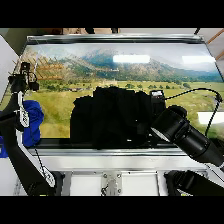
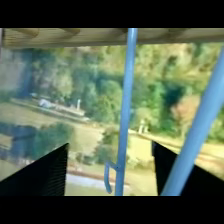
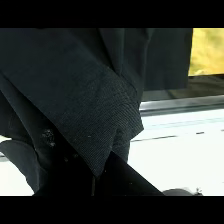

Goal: Fold the clothes and pants, and hang the long-sleeved shirts on hangers.

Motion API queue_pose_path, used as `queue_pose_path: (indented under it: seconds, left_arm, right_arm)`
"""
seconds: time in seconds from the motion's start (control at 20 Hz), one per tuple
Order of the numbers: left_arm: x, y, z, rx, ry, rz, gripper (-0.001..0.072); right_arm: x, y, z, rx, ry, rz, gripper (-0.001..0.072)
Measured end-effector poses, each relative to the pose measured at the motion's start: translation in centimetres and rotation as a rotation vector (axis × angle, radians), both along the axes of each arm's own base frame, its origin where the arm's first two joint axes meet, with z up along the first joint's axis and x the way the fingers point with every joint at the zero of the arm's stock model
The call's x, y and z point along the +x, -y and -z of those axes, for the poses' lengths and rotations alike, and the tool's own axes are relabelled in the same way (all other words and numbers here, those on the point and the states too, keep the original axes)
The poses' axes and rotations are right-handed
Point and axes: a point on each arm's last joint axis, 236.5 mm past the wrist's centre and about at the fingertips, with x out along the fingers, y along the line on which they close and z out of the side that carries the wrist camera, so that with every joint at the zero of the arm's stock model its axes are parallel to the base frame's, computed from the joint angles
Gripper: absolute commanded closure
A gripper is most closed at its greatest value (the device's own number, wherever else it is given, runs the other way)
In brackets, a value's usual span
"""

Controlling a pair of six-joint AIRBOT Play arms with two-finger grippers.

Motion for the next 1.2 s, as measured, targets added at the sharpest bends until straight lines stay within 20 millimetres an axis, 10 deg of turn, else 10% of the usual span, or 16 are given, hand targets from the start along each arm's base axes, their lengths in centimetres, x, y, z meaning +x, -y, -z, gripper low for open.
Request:
queue_pose_path:
  seconds: [0.15, 0.6, 1.2]
  left_arm:
    - [-0.6, -0.2, 0.4, 0.01, -0.031, 0.002, 0.0681]
    - [-0.8, 0.8, -1.6, -0.027, -0.019, -0.022, 0.0682]
    - [0.3, 5.9, -13.3, -0.015, 0.106, 0.033, 0.0683]
  right_arm:
    - [-0.1, -0.1, 0.0, 0.005, -0.004, 0.003, 0.0693]
    - [-0.1, -0.1, 0.0, 0.006, -0.005, 0.003, 0.0693]
    - [-0.1, -0.2, 0.0, 0.009, -0.004, 0.002, 0.0693]
